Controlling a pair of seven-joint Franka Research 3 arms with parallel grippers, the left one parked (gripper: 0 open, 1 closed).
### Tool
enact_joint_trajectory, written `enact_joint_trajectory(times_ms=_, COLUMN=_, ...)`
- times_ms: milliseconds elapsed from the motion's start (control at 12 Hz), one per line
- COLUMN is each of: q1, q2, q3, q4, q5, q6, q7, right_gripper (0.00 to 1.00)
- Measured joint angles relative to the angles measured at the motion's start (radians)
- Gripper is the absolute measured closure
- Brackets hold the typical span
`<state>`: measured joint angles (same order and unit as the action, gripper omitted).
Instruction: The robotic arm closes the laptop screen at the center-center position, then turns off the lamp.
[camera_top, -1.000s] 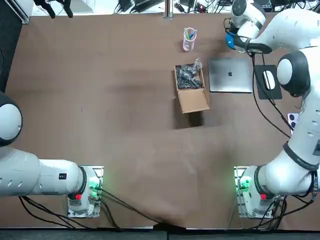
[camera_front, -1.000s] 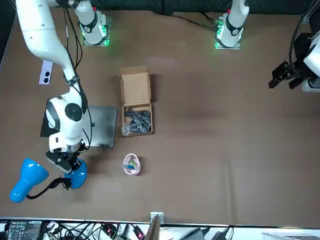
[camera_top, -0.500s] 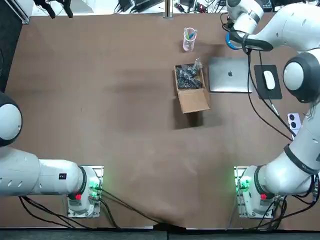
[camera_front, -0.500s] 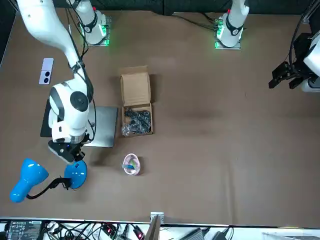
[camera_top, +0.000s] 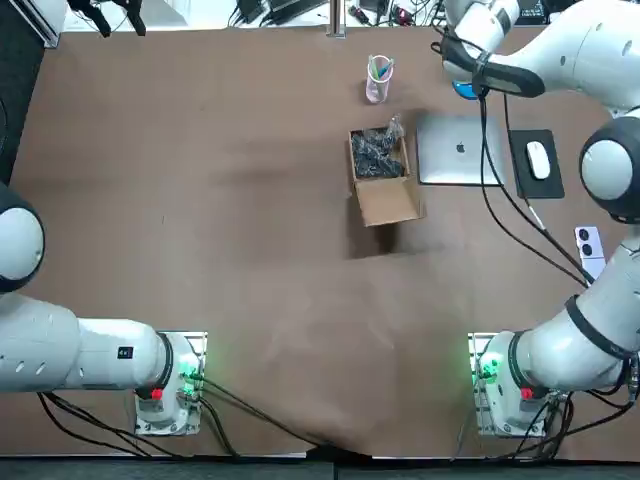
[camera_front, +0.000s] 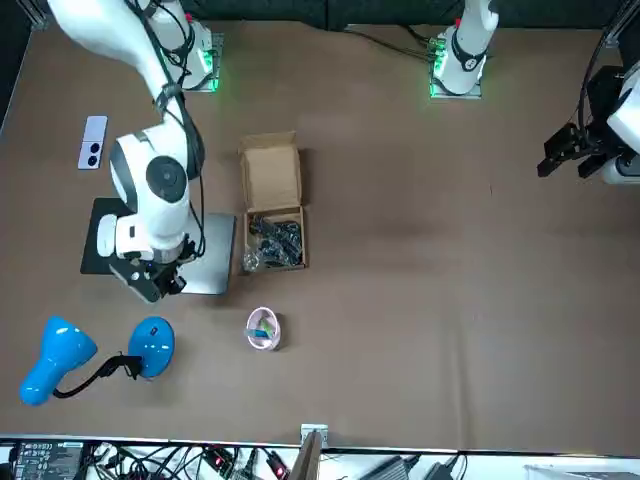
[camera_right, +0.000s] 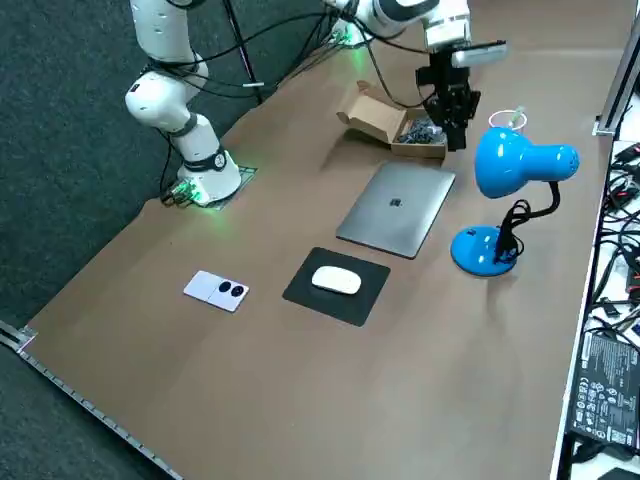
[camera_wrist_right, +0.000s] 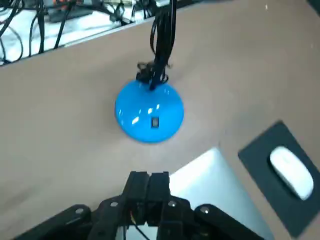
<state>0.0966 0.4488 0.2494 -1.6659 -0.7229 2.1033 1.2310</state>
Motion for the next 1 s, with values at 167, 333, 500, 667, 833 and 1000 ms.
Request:
enact_joint_trajectory(times_ms=167, q1=0.000, q2=-0.034, q3=0.032, q4=-0.001, q5=0.068, q6=-0.051, q7=-0.005, right_gripper=0.99)
enact_joint_trajectory(times_ms=333, q1=0.001, q2=-0.103, q3=0.067, q4=-0.001, q5=0.209, q6=-0.121, q7=-0.107, right_gripper=0.99)
enact_joint_trajectory(times_ms=500, q1=-0.001, q2=-0.167, q3=0.069, q4=0.000, q5=0.327, q6=-0.175, q7=-0.218, right_gripper=0.99)
enact_joint_trajectory(times_ms=667, q1=-0.006, q2=-0.232, q3=0.068, q4=0.001, q5=0.419, q6=-0.240, q7=-0.303, right_gripper=0.99)
enact_joint_trajectory(times_ms=833, q1=-0.013, q2=-0.296, q3=0.067, q4=0.002, q5=0.498, q6=-0.305, q7=-0.383, right_gripper=0.99)
enact_joint_trajectory(times_ms=1000, q1=-0.023, q2=-0.358, q3=0.062, q4=0.002, q5=0.560, q6=-0.368, q7=-0.476, right_gripper=0.99)
